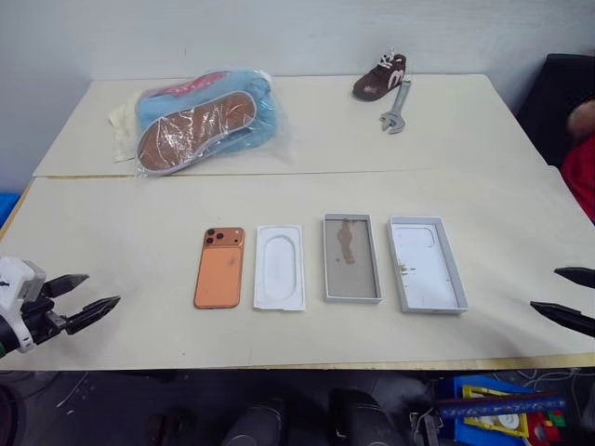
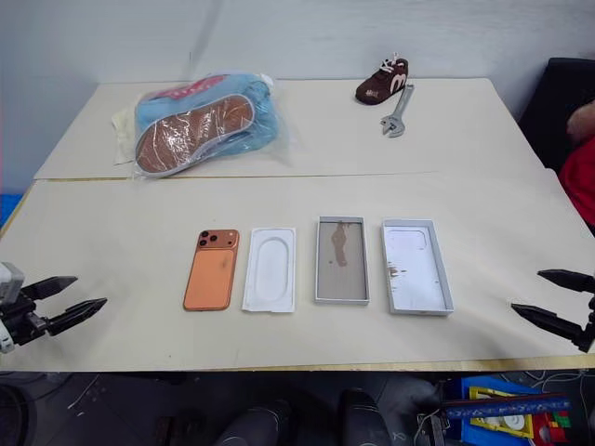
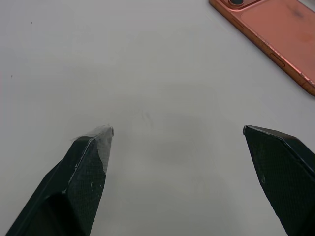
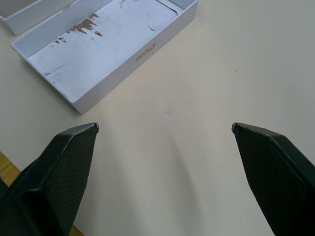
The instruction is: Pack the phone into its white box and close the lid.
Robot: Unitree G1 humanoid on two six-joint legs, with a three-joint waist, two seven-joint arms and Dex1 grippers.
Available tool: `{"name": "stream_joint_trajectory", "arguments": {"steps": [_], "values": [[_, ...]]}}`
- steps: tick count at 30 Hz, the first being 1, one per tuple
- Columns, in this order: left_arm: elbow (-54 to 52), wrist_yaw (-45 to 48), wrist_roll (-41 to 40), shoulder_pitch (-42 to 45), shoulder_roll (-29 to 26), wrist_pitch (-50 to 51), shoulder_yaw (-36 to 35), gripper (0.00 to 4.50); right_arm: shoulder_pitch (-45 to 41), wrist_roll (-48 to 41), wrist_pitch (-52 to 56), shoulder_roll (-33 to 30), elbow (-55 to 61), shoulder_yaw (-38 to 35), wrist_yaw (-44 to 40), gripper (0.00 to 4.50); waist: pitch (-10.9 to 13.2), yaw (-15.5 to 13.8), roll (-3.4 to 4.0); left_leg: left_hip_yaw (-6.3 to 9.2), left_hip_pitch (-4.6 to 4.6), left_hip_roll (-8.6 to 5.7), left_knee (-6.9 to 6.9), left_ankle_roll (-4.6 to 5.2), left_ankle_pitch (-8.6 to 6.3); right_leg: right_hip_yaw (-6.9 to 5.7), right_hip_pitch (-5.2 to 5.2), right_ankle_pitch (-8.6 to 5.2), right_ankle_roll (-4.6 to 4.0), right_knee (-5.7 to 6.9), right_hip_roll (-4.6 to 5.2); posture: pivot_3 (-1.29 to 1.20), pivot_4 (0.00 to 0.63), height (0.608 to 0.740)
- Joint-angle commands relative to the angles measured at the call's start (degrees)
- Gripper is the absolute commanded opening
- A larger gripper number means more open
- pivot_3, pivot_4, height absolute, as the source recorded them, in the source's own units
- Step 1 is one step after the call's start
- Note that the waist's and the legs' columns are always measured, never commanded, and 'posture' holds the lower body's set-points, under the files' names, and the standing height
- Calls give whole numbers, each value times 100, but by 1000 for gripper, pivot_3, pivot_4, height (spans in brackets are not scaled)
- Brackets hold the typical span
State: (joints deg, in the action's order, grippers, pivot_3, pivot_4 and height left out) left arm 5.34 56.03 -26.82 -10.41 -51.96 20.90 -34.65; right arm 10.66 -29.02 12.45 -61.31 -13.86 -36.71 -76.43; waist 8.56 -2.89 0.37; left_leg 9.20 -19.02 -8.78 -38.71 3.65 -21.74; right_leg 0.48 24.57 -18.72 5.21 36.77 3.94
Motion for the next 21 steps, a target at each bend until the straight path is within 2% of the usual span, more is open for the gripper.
{"name": "stream_joint_trajectory", "arguments": {"steps": [1, 16, 21], "values": [[-225, 73, -120, -27, 18, 29, -82, 4449, -179, -109, 23, -108, -71, -183, -90, 4471, 1, 8, 1, -1, 0, 0, 0, 0, 0, 0, 0, 0, 0, 0, 0, 0, 150, 740], [-547, -148, -54, 202, -101, 648, 218, 4449, -296, -43, 342, 92, 722, -136, 334, 4471, 4, -21, 5, 0, -1, 1, -1, 0, 0, -1, 1, 0, 0, 2, 0, 0, 150, 740], [-900, -56, -429, 692, -180, 1476, 530, 4449, -366, -182, 550, 141, 1735, -57, 610, 4471, 4, -15, 6, 0, -2, 1, -6, -1, 0, -1, 3, 0, 1, 8, 0, 0, 150, 740]]}}
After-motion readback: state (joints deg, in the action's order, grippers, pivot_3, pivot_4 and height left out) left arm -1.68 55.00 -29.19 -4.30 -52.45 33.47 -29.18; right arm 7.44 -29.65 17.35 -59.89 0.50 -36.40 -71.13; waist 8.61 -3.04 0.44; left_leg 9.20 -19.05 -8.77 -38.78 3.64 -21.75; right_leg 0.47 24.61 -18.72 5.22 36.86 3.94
